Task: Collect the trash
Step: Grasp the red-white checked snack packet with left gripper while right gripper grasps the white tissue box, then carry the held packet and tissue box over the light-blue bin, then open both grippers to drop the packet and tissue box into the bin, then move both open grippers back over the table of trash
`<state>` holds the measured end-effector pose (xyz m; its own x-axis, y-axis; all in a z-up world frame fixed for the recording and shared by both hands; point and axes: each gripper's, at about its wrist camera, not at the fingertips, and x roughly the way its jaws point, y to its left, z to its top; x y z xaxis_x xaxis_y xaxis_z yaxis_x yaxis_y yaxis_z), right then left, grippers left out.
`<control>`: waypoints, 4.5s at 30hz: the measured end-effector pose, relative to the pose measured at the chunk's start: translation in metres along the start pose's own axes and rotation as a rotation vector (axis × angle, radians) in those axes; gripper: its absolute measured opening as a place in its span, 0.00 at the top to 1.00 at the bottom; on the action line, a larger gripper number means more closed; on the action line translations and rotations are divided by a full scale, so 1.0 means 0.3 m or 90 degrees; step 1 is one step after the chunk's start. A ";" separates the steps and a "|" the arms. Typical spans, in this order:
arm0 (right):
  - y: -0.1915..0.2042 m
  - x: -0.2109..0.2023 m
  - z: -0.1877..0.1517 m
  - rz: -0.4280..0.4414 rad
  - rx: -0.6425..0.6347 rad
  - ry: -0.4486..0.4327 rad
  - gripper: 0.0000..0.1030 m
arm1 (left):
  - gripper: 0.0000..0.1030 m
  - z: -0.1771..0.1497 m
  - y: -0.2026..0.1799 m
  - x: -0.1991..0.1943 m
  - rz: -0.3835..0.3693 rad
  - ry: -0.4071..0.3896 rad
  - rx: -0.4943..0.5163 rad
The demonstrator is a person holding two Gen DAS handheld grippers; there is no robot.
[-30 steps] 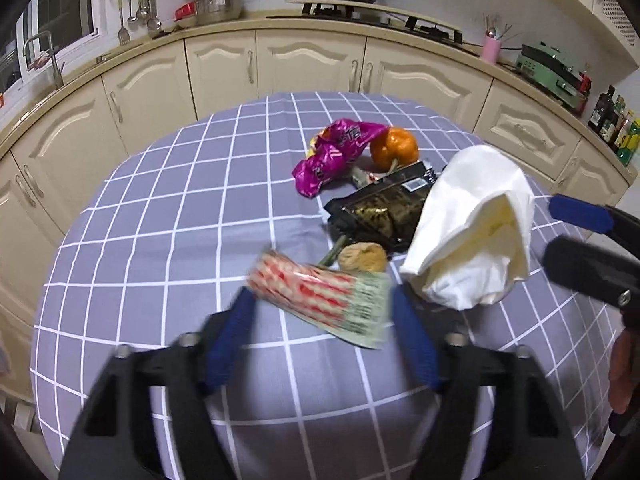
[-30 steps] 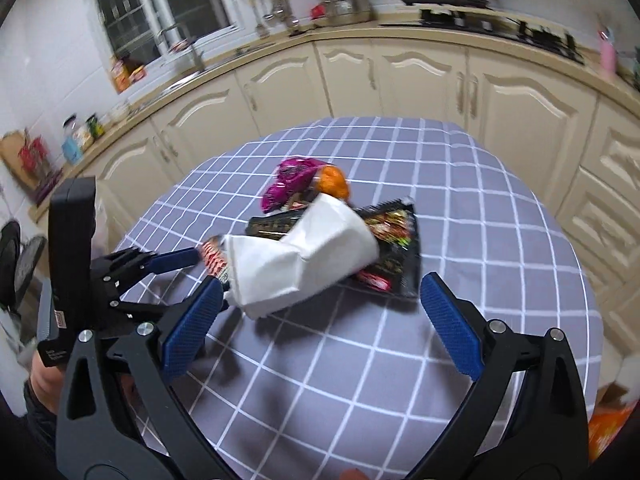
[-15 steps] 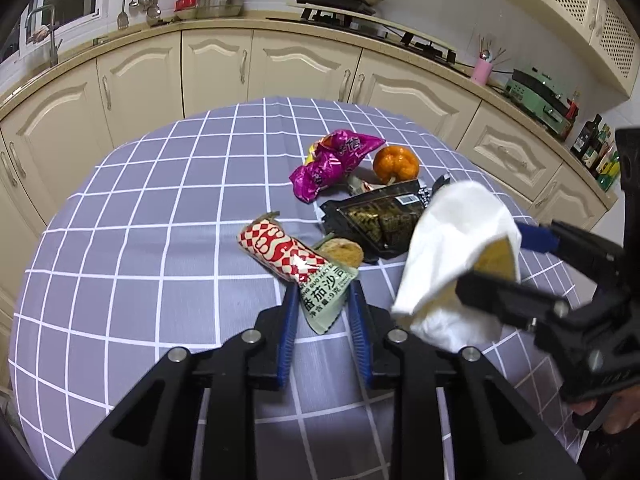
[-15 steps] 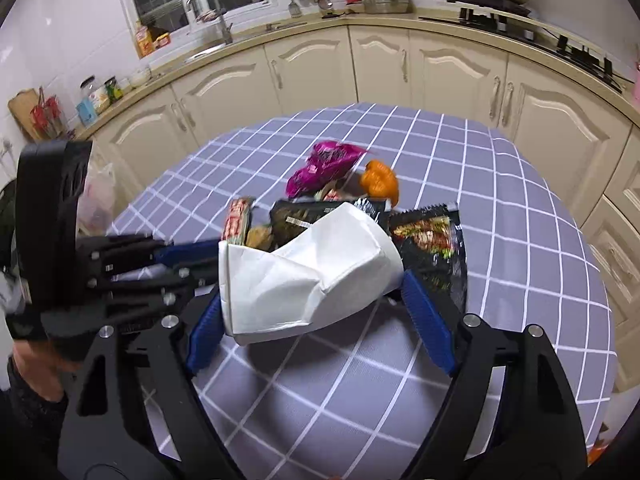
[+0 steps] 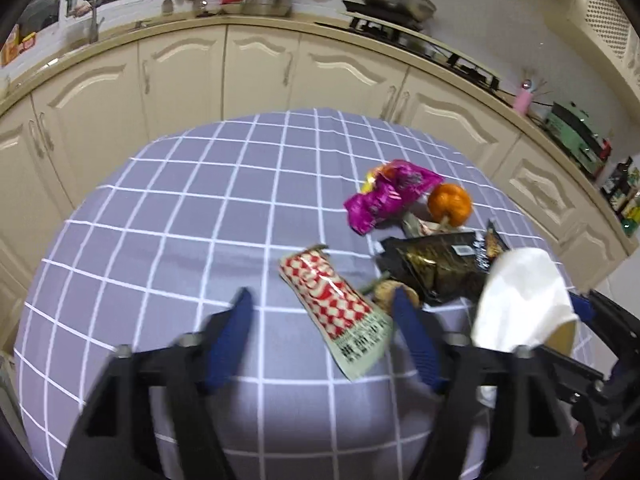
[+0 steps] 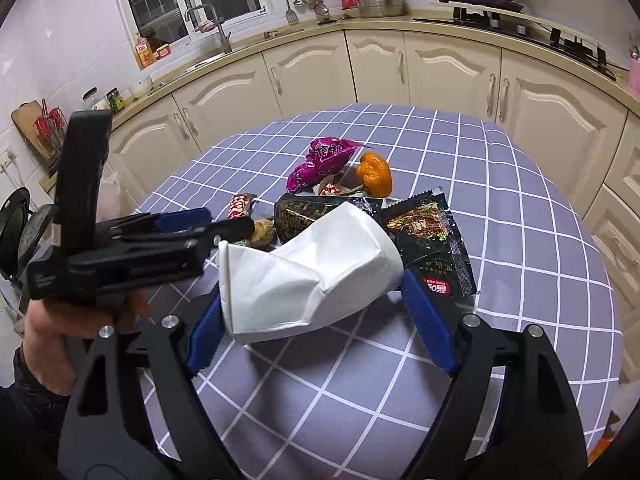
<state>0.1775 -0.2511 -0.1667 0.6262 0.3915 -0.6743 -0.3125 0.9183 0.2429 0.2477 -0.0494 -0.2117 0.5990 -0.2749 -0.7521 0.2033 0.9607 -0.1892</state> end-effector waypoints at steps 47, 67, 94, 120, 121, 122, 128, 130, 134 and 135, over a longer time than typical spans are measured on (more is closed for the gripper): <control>-0.490 -0.833 -0.452 -0.128 0.276 -0.223 0.22 | 0.91 -0.321 -0.662 -0.445 -0.221 -0.098 0.206; -1.002 -0.848 -1.221 -0.261 0.655 -0.085 0.22 | 0.91 -0.774 -1.444 -0.016 -0.362 0.172 0.401; -1.133 -0.688 -1.477 -0.255 0.831 -0.026 0.06 | 0.19 -0.975 -1.557 0.424 -0.308 0.339 0.400; -0.956 -0.814 -1.075 -0.271 0.657 -0.092 0.06 | 0.14 -0.675 -1.434 -0.099 -0.341 0.057 0.379; -0.939 -0.822 -1.040 -0.271 0.641 -0.099 0.06 | 0.13 -0.661 -1.419 -0.118 -0.340 0.048 0.375; -0.921 -0.828 -1.003 -0.270 0.624 -0.104 0.06 | 0.13 -0.647 -1.408 -0.134 -0.339 0.038 0.372; -0.820 -0.833 -0.812 -0.253 0.535 -0.126 0.06 | 0.12 -0.536 -1.296 -0.247 -0.318 -0.033 0.341; -0.775 -0.825 -0.737 -0.243 0.502 -0.132 0.06 | 0.11 -0.508 -1.261 -0.277 -0.307 -0.055 0.331; -0.687 -0.800 -0.614 -0.223 0.444 -0.141 0.06 | 0.11 -0.448 -1.162 -0.331 -0.280 -0.095 0.304; -0.670 -0.792 -0.590 -0.217 0.433 -0.142 0.06 | 0.10 -0.428 -1.130 -0.349 -0.270 -0.108 0.298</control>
<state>-0.0350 -0.5390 -0.1789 0.7595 0.0187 -0.6502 0.3827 0.7954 0.4699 0.0166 -0.3412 -0.1498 0.4990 -0.6656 -0.5549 0.7416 0.6593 -0.1240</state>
